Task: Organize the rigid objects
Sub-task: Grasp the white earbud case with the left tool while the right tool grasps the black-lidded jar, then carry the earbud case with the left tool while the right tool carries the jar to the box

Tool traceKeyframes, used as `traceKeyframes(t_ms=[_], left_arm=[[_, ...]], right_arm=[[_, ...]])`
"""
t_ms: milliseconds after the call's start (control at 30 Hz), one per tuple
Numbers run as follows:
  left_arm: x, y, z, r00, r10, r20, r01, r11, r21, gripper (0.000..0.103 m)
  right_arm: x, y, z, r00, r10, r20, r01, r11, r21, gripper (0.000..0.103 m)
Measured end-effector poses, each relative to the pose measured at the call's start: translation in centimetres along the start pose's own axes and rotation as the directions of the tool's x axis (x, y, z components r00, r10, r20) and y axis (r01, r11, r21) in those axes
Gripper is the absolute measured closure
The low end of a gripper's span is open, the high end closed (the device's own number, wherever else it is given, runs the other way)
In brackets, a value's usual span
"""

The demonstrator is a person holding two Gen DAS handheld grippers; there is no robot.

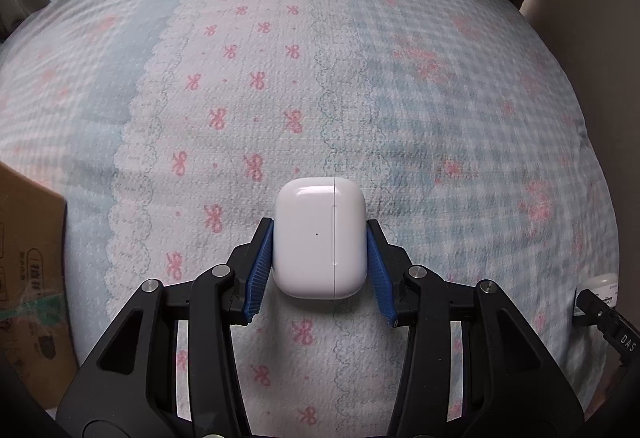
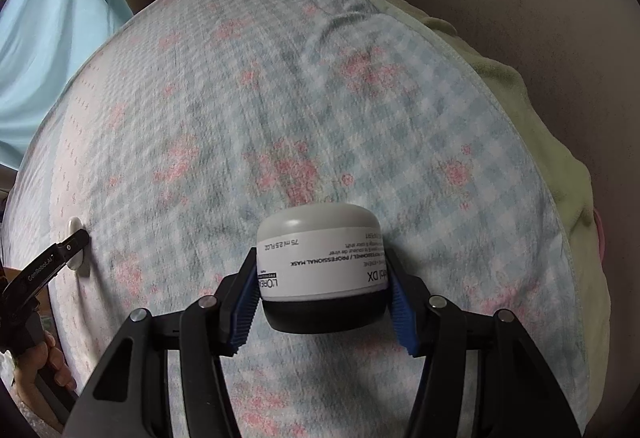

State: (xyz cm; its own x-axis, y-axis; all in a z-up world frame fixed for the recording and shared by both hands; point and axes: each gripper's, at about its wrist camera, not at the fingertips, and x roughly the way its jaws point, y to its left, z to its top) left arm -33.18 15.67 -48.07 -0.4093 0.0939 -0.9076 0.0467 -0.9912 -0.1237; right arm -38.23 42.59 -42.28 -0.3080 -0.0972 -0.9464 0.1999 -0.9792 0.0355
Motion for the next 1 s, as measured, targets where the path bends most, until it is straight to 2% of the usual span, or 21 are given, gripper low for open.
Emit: traceKeyframes(t_ms=[267, 433, 533, 800, 1000], left_arm=[[-5.0, 1.3, -0.2, 0.999, -0.031, 0.038, 0.031, 0.999, -0.014, 0.062], [-10.4, 3.1, 0.4, 0.995, -0.056, 0.083, 0.057, 0.998, -0.018, 0.062], [-13.8, 4.6, 0.8, 0.994, -0.070, 0.078, 0.072, 0.997, -0.021, 0.062], [-22.8, 10.7, 0.6, 0.988, -0.118, 0.103, 0.120, 0.993, -0.012, 0.062], [-27.8, 17.4, -0.4, 0.986, -0.112, 0.121, 0.114, 0.993, -0.015, 0.062]], right_arm=[[-3.8, 0.7, -1.3, 1.000, 0.009, 0.023, -0.009, 1.000, -0.018, 0.050], [-6.7, 2.8, -0.8, 0.999, 0.019, 0.050, -0.016, 0.998, -0.066, 0.050], [-9.3, 4.7, -1.2, 0.997, 0.043, 0.063, -0.037, 0.995, -0.094, 0.050], [-15.3, 14.3, -3.7, 0.987, 0.146, 0.059, -0.131, 0.967, -0.218, 0.050], [-18.9, 22.8, -5.9, 0.973, 0.226, 0.054, -0.204, 0.941, -0.269, 0.050]])
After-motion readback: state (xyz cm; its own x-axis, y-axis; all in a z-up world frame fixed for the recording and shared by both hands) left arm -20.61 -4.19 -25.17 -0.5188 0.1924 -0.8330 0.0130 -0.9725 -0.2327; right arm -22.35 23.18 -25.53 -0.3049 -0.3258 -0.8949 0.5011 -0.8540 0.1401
